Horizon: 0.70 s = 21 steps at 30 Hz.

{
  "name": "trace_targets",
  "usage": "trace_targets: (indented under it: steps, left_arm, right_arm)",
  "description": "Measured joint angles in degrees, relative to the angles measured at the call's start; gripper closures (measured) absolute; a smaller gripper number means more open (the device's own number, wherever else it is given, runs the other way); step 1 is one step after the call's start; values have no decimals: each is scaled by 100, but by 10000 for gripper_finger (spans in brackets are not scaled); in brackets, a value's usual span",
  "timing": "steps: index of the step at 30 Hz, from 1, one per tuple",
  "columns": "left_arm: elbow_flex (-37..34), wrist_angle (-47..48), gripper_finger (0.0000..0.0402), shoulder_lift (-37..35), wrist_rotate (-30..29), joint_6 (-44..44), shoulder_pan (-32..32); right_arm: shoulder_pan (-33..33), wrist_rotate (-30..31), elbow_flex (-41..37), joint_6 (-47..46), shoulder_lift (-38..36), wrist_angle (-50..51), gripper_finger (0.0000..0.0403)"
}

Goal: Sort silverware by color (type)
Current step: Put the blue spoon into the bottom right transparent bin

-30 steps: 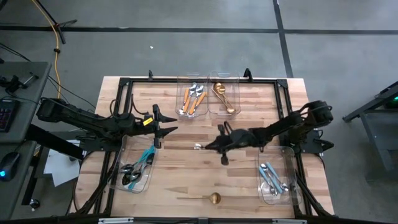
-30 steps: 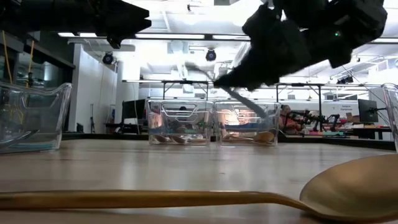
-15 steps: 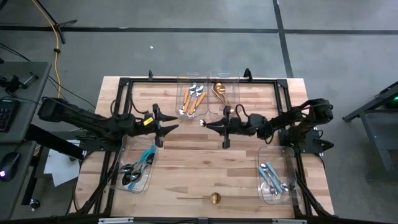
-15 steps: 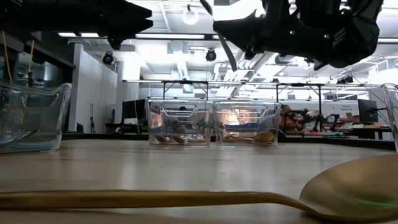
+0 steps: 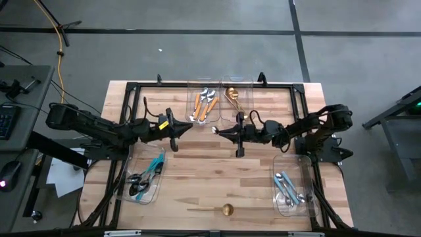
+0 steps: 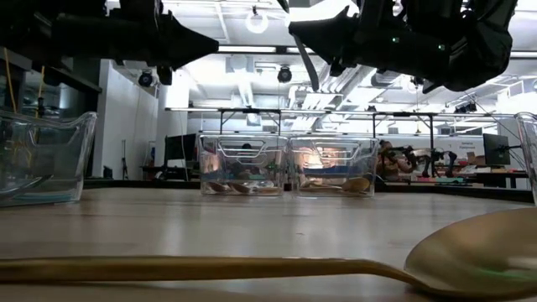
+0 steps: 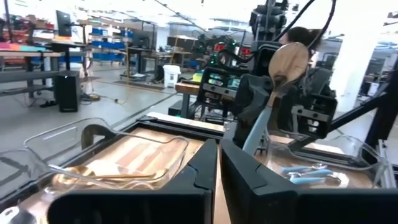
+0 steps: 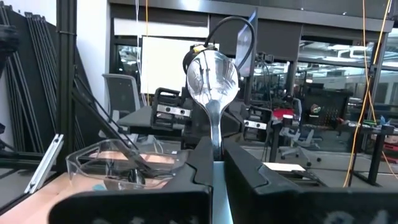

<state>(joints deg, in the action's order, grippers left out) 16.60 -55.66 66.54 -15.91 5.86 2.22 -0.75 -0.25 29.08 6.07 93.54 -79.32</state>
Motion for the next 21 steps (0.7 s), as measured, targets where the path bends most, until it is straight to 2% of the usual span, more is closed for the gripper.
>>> trace_targets:
  steps: [9, 16, 21]
  left_arm:
    - [0, -19, 401, 0, 350, -149, 0]
    - [0, -21, 401, 0, 381, -207, 0]
    - [0, -21, 401, 0, 381, -245, 0]
  right_arm:
    - [-2, 0, 2, -2, 0, -43, 399]
    - [-2, 0, 4, -11, 0, -43, 399]
    - [-112, 41, 6, -585, -251, 139, 400]
